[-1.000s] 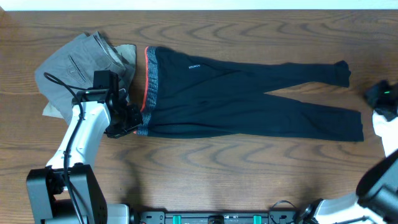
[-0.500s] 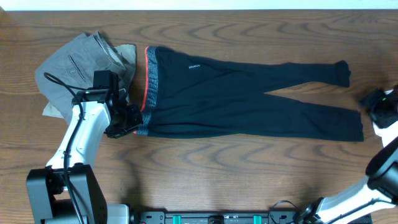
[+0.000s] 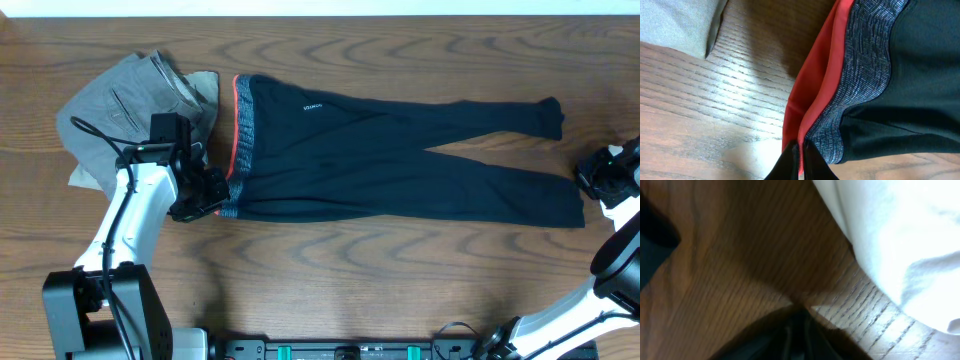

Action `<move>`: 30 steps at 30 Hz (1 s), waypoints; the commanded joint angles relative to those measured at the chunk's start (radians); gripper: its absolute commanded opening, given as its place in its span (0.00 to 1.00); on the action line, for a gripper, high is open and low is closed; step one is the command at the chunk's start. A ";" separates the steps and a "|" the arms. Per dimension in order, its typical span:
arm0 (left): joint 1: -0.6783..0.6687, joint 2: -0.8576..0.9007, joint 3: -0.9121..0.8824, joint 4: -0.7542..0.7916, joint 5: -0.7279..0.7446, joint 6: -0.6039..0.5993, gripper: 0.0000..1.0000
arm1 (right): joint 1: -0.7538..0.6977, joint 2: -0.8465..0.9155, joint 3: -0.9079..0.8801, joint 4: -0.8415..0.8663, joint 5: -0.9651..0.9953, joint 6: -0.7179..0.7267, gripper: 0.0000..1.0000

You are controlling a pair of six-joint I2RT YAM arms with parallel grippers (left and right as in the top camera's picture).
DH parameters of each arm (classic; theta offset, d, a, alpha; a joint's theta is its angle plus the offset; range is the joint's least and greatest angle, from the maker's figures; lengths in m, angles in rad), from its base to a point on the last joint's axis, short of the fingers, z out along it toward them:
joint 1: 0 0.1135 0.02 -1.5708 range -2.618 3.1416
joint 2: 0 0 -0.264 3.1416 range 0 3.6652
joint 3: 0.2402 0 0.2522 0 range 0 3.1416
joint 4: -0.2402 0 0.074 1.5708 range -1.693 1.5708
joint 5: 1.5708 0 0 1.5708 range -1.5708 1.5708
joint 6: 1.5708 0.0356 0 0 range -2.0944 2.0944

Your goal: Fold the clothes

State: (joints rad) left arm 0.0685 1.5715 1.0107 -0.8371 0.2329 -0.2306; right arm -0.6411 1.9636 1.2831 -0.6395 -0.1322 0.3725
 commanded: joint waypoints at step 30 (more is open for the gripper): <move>0.005 -0.005 0.016 0.000 -0.009 0.008 0.06 | -0.084 -0.425 0.024 -0.087 0.030 0.140 0.01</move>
State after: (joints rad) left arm 0.0685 1.5715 1.0107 -0.8349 0.2333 -0.2306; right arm -0.7288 1.5101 1.3006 -0.7403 -0.1387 0.4950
